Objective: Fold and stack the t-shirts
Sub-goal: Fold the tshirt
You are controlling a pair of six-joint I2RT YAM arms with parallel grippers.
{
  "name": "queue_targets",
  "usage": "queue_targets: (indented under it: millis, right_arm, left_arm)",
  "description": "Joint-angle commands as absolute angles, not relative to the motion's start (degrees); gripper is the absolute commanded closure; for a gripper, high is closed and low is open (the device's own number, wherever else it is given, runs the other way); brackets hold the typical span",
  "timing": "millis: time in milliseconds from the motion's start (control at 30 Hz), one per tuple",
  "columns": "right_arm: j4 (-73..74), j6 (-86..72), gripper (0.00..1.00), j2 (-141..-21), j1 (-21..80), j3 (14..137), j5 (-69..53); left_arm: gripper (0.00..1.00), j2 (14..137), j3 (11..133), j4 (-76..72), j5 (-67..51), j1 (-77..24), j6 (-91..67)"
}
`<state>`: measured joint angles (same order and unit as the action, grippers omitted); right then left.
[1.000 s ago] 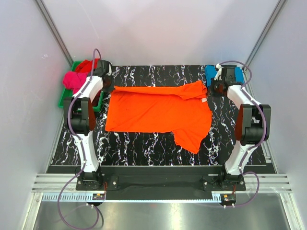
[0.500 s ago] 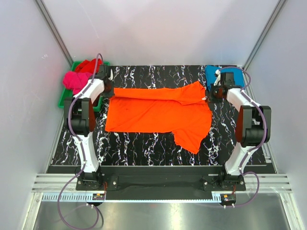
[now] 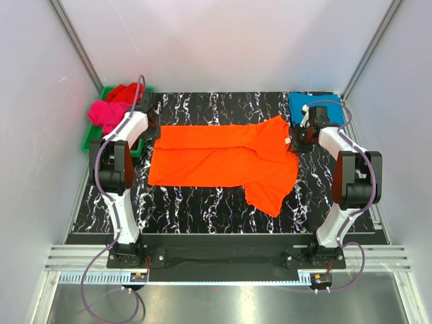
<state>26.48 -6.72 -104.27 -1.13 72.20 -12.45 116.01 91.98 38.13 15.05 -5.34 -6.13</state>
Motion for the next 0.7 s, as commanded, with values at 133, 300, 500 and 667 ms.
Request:
queue_targets:
  millis: [133, 300, 500, 667]
  right_arm:
    - [25.9, -9.1, 0.64, -102.7, -0.9, 78.7, -11.6]
    - [26.2, -7.1, 0.64, -110.5, -1.0, 89.8, -16.0]
    - [28.5, -5.4, 0.66, -122.9, -2.0, 105.0, -22.9]
    - [30.1, -5.2, 0.7, -131.7, -2.2, 114.9, -22.9]
  left_arm:
    - [0.56, 114.1, 103.1, 36.8, 9.3, -6.9, -9.2]
    - [0.57, 119.3, 106.7, 36.3, 3.5, -7.1, -10.5]
    - [0.56, 126.0, 112.0, 34.5, -3.2, -7.1, -12.2]
    - [0.57, 129.4, 113.1, 31.9, -6.3, -7.1, -14.8]
